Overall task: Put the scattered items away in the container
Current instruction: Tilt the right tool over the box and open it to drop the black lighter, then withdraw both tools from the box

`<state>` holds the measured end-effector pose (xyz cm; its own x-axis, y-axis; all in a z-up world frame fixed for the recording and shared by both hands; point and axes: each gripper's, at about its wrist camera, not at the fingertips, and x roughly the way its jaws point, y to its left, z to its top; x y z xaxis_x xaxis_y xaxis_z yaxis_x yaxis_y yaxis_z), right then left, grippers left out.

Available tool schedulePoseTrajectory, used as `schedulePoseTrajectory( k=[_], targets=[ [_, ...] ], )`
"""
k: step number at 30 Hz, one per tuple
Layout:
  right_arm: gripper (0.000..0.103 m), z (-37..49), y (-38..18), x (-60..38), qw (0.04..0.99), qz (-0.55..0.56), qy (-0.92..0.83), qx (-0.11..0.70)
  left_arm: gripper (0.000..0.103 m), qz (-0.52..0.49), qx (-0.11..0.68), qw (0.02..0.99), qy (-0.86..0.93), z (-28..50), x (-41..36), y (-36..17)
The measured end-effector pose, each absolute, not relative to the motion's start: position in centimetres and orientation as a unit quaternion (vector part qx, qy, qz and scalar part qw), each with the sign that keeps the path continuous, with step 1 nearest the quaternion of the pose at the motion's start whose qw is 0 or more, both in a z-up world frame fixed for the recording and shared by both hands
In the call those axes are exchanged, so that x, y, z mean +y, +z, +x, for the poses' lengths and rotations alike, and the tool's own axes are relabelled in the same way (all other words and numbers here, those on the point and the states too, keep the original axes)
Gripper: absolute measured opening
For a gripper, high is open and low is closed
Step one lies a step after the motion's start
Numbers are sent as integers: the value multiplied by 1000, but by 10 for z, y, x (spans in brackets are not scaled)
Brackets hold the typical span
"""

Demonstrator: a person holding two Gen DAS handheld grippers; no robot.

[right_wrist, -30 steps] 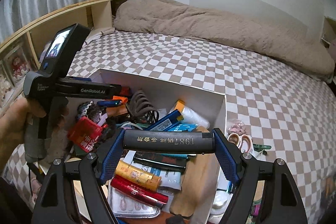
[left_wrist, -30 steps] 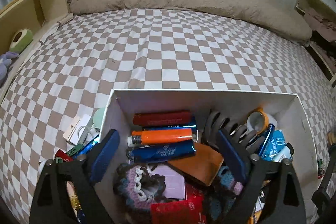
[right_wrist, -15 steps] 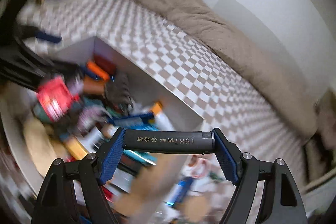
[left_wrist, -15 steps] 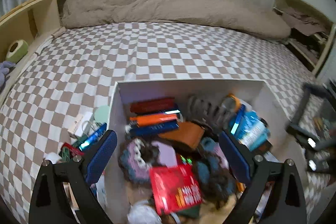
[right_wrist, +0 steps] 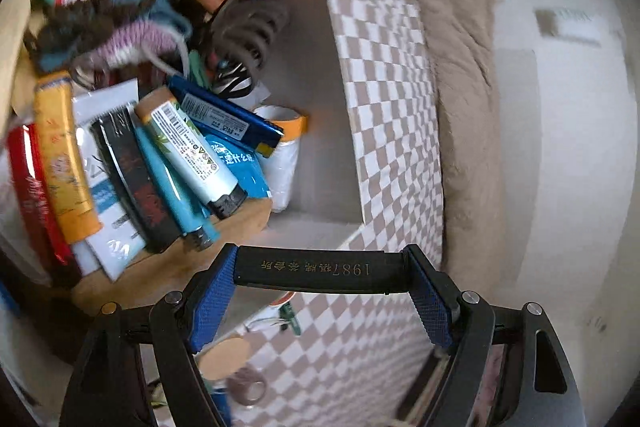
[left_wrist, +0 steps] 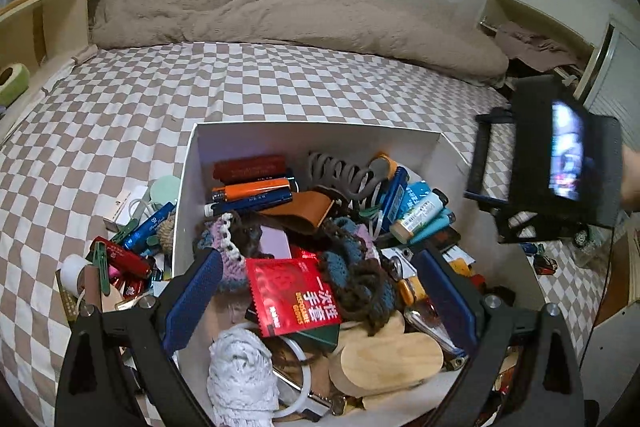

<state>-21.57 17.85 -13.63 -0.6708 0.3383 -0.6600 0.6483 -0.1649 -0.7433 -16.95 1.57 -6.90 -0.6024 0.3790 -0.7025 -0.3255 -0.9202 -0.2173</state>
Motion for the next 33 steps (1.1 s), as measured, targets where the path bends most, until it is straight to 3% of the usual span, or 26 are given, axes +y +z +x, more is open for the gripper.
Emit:
schedulePoseTrajectory(
  k=[6,8,10,20,33],
  targets=[
    [82,-227,-177,178,119,424,-547,711,98,-407,-45,211,888,-169,7,-74],
    [96,-229,-177,178,117,424,-542,716,98,-407,-48,209,888,-170,3,-75],
    [103,-231,-171,178,115,424,-551,709,98,-407,-53,208,888,-170,0,-75],
    [103,-227,-144,177,113,399,-577,704,98,-406,-62,203,889,-164,-8,-69],
    [103,-188,-91,161,165,403,-735,519,98,-395,-43,195,896,-145,1,-48]
  ],
)
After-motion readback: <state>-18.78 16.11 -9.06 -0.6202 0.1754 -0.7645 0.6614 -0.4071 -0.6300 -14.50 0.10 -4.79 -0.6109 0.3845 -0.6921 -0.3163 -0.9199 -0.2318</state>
